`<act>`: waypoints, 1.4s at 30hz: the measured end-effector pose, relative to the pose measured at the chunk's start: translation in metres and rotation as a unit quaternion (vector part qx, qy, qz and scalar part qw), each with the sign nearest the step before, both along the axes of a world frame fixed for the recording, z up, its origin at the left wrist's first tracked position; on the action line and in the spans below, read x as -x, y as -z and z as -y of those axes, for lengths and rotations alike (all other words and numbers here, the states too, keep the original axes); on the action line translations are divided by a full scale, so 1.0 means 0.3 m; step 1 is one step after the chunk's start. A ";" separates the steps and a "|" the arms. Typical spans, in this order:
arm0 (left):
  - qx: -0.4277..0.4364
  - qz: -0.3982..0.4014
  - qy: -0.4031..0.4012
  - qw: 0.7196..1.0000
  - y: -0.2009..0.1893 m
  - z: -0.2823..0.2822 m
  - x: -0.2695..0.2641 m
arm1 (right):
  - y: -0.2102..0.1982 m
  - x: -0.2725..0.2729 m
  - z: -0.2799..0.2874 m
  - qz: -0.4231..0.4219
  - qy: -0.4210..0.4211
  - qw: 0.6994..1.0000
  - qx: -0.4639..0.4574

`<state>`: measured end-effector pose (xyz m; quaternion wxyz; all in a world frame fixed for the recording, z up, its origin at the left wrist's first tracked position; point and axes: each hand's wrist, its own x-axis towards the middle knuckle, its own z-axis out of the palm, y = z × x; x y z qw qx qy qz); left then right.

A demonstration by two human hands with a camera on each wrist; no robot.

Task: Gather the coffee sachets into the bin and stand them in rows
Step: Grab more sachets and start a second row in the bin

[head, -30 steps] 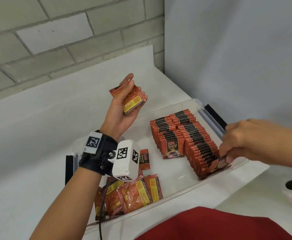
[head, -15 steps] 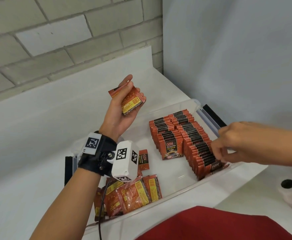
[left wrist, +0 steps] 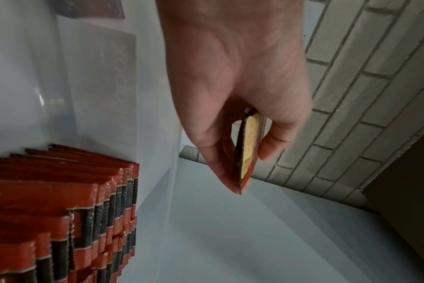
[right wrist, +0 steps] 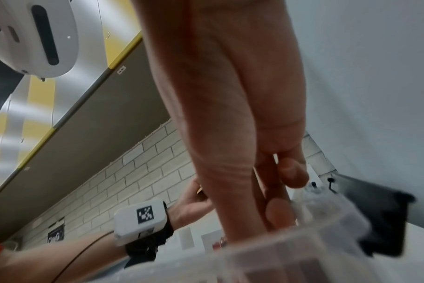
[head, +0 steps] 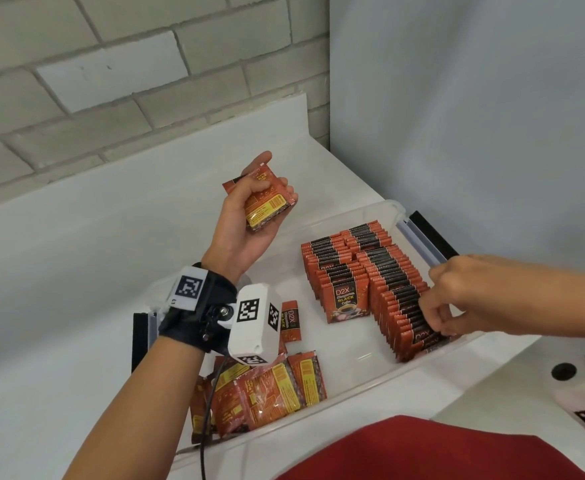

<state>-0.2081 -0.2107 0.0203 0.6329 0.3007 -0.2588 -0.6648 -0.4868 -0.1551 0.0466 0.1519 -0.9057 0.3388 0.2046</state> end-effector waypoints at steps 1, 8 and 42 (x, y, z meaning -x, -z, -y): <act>0.002 -0.004 0.004 1.000 0.000 0.000 0.000 | -0.006 0.002 0.006 0.011 0.007 1.000 -0.021; 0.032 0.067 0.054 0.996 0.002 -0.012 0.029 | -0.101 -0.043 0.035 0.308 0.179 0.932 -0.073; -0.008 0.147 0.240 0.960 0.003 -0.058 0.124 | 0.091 -0.196 0.047 0.654 0.359 0.665 -0.034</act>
